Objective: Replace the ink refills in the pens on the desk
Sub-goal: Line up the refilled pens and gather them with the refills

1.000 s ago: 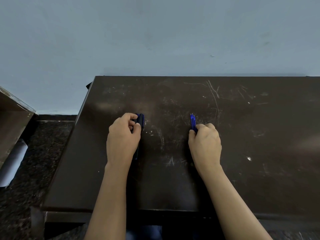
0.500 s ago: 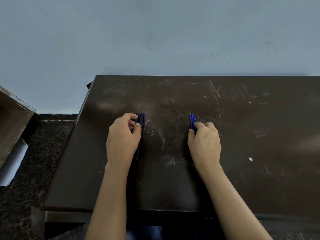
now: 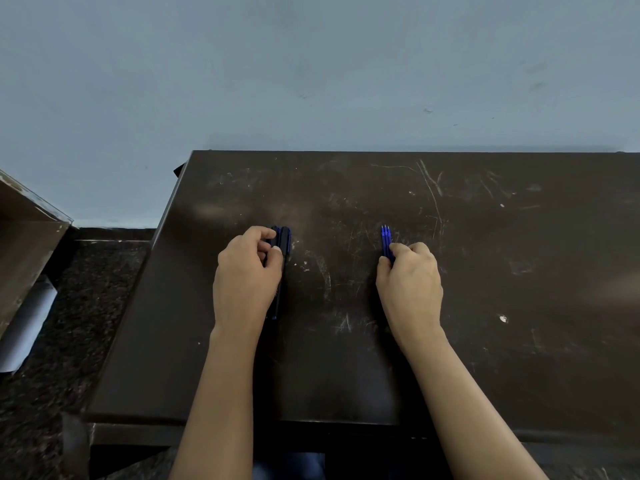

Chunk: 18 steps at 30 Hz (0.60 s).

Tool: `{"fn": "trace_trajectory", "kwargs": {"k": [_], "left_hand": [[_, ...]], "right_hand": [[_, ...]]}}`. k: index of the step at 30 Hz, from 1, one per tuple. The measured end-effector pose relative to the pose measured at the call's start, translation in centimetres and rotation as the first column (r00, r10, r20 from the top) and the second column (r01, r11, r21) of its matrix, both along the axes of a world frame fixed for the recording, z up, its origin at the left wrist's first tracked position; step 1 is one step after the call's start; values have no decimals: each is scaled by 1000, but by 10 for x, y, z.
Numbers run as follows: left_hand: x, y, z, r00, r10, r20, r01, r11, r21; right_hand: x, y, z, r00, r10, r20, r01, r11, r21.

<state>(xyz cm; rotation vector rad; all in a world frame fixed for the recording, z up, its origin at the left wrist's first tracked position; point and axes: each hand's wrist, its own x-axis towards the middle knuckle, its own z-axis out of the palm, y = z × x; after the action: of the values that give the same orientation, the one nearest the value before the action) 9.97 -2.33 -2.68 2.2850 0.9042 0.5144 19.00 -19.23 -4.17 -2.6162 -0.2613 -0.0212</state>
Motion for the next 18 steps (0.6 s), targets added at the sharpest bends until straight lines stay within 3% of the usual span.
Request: {"fn": "trace_trajectory", "kwargs": {"k": [18], "left_hand": [[0,2,-1,1000,1,-5,-1,1000,14]], "right_hand": [[0,-1,2,1000,-5,23,5,1000,3]]}}
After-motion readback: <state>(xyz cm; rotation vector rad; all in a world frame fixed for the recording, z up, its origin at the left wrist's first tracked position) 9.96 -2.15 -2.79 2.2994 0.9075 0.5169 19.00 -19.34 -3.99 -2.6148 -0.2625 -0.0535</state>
